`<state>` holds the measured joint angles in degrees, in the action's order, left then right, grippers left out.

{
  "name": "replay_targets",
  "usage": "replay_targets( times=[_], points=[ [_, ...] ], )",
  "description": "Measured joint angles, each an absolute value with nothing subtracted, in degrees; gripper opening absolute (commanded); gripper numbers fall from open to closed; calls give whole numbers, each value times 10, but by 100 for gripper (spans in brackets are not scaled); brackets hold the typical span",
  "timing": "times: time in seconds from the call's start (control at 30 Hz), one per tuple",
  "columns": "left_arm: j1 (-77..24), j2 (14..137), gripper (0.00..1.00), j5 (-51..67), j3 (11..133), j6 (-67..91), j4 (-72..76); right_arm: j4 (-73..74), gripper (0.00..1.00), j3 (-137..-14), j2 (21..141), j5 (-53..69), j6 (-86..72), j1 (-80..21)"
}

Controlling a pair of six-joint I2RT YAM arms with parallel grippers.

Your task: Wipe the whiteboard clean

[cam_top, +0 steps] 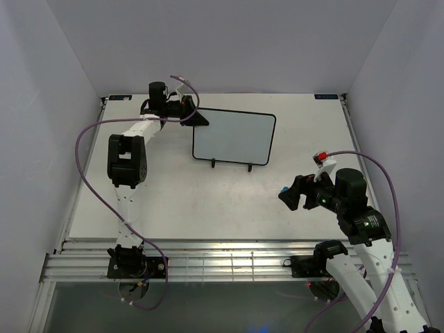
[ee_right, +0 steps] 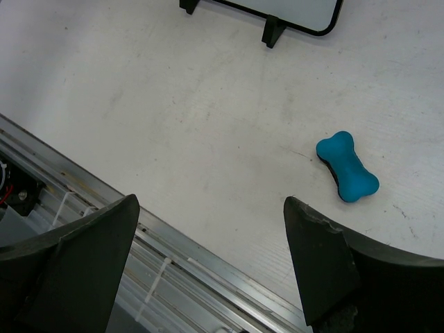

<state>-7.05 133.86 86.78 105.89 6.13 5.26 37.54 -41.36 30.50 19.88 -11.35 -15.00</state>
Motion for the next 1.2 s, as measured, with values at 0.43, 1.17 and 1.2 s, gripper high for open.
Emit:
replay_targets(
  times=[0.43, 1.17, 1.2],
  points=[
    [-69, 1347, 34, 862, 1057, 53, 66, 371, 90, -409, 308, 204, -114, -150],
    [-66, 1369, 98, 816, 996, 19, 77, 358, 90, -402, 307, 225, -116, -150],
    [-66, 1369, 98, 810, 992, 19, 77, 356, 90, -401, 307, 225, -116, -150]
  ],
)
